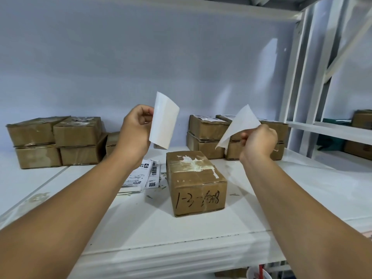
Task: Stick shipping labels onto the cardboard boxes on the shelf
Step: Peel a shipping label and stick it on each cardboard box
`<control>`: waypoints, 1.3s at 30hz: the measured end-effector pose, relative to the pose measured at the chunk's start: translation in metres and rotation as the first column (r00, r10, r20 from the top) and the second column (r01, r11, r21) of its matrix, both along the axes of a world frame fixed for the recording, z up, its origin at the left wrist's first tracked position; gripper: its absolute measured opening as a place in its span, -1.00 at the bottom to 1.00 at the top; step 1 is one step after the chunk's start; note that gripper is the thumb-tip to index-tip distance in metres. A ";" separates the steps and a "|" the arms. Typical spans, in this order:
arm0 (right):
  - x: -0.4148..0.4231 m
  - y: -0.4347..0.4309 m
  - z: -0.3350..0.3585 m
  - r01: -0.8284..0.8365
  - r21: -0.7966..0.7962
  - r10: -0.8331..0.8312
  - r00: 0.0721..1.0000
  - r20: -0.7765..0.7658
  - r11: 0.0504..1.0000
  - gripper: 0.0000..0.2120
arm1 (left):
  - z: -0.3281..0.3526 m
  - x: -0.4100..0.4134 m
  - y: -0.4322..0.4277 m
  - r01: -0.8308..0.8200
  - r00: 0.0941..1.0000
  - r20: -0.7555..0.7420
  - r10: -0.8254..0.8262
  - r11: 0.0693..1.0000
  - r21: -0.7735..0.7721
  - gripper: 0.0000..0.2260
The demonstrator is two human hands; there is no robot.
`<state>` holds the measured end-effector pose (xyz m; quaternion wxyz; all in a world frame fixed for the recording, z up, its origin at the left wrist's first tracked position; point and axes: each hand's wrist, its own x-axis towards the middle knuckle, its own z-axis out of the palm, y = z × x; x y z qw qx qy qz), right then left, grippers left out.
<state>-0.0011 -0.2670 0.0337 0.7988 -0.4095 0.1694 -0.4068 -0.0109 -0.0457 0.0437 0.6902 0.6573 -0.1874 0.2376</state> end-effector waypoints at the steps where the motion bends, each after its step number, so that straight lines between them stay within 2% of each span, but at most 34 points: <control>1: 0.000 -0.001 0.000 0.019 0.000 -0.019 1.000 -0.007 1.000 -0.84 | -0.001 0.000 -0.001 0.005 1.000 -0.005 -0.005 1.000 0.030 -0.74; 3: 0.000 -0.003 0.000 0.017 0.017 -0.017 1.000 -0.002 1.000 -0.83 | -0.002 -0.002 -0.003 0.045 0.999 -0.020 -0.043 0.995 0.091 -0.76; 8: -0.006 -0.005 -0.001 -0.050 0.082 0.047 0.998 0.039 0.995 -0.78 | -0.006 -0.010 -0.008 0.291 0.954 -0.129 -0.271 0.940 0.178 -0.84; 13: -0.007 -0.019 -0.003 0.048 0.204 -0.053 0.998 0.020 0.978 -0.72 | -0.007 -0.011 -0.010 0.339 0.936 -0.163 -0.311 0.920 0.196 -0.85; 16: -0.007 -0.021 -0.007 0.067 0.047 -0.066 0.997 -0.031 0.997 -0.74 | -0.007 -0.012 -0.013 0.353 0.929 -0.177 -0.325 0.922 0.158 -0.83; 19: -0.012 -0.019 -0.005 0.047 0.066 -0.046 0.999 -0.017 0.997 -0.77 | -0.010 -0.012 -0.016 0.354 0.926 -0.194 -0.323 0.922 0.155 -0.82; 22: -0.024 -0.021 0.004 0.001 0.129 -0.010 0.997 0.073 0.992 -0.78 | -0.011 -0.010 -0.016 0.359 0.924 -0.196 -0.328 0.921 0.153 -0.83; 27: -0.050 -0.036 0.008 -0.127 0.341 0.032 0.962 0.270 0.932 -0.54 | -0.013 -0.008 -0.015 0.332 0.931 -0.197 -0.307 0.936 0.114 -0.84; 30: -0.063 -0.046 0.009 -0.278 0.604 -0.039 0.889 0.457 0.747 -0.51 | -0.015 -0.007 -0.015 0.291 0.943 -0.200 -0.265 0.950 0.112 -0.79; 31: -0.066 -0.048 0.006 -0.281 0.646 -0.050 0.895 0.444 0.710 -0.52 | -0.015 -0.006 -0.015 0.282 0.947 -0.197 -0.256 0.952 0.122 -0.79; 32: -0.070 -0.047 0.002 -0.292 0.635 -0.053 0.883 0.466 0.715 -0.54 | -0.015 -0.006 -0.015 0.280 0.948 -0.193 -0.253 0.952 0.128 -0.80; 33: -0.072 -0.046 0.002 -0.203 0.649 -0.068 0.928 0.366 0.734 -0.56 | -0.015 -0.005 -0.015 0.279 0.949 -0.190 -0.253 0.952 0.127 -0.82; 34: -0.077 -0.043 0.002 -0.212 0.739 -0.140 0.913 0.383 0.639 -0.52 | -0.015 -0.005 -0.014 0.278 0.949 -0.188 -0.254 0.953 0.119 -0.83; 35: -0.076 -0.042 0.003 -0.350 0.810 -0.237 0.834 0.498 0.472 -0.47 | -0.015 -0.005 -0.013 0.275 0.950 -0.185 -0.252 0.955 0.110 -0.84; 36: -0.079 -0.043 0.003 -0.599 0.734 -0.425 0.601 0.677 0.322 -0.46 | -0.015 -0.005 -0.013 0.272 0.951 -0.182 -0.251 0.957 0.102 -0.84; 37: -0.075 -0.047 -0.002 -0.772 0.604 -0.613 0.383 0.690 0.197 -0.48 | -0.015 -0.005 -0.013 0.272 0.951 -0.182 -0.252 0.957 0.099 -0.84; 38: -0.075 -0.051 -0.006 -0.899 0.424 -0.695 0.236 0.679 0.108 -0.40 | -0.015 -0.006 -0.013 0.277 0.949 -0.184 -0.256 0.956 0.098 -0.84; 39: -0.079 -0.052 -0.011 -0.903 0.428 -0.724 0.275 0.632 0.030 -0.16 | -0.015 -0.006 -0.014 0.284 0.947 -0.188 -0.262 0.954 0.100 -0.84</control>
